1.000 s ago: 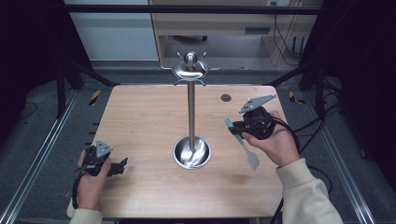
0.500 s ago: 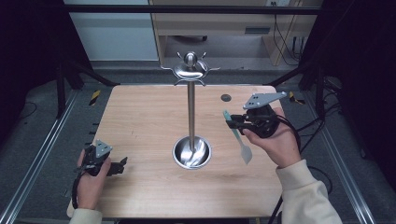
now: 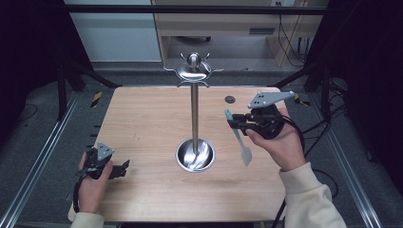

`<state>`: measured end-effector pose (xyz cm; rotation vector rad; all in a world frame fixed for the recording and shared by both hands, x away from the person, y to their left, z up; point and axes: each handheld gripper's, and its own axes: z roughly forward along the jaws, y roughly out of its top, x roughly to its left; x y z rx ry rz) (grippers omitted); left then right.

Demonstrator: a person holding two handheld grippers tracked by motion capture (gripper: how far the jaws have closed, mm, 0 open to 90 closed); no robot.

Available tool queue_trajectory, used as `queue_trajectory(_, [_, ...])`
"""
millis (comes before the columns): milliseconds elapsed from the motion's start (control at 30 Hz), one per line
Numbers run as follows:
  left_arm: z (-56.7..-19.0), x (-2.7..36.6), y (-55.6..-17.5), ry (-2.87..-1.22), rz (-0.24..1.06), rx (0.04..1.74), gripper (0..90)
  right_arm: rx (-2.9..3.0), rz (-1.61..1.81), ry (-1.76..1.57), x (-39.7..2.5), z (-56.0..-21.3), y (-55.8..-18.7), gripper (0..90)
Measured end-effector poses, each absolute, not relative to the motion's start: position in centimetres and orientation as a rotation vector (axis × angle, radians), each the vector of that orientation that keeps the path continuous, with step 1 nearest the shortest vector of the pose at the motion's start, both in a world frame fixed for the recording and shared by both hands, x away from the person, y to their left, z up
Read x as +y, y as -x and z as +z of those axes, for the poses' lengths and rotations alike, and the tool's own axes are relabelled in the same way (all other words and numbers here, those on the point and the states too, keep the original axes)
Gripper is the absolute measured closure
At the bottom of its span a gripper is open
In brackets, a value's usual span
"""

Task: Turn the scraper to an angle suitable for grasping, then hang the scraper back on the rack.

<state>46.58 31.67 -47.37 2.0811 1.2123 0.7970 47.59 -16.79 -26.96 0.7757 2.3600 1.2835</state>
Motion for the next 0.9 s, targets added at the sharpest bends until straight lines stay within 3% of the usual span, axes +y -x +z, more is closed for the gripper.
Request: queue_trajectory(900, [-47.4, 31.6, -46.5, -2.084, 0.797, 1.210, 3.7, 2.227, 1.379, -0.824, -17.0, -24.8, -47.0, 74.4])
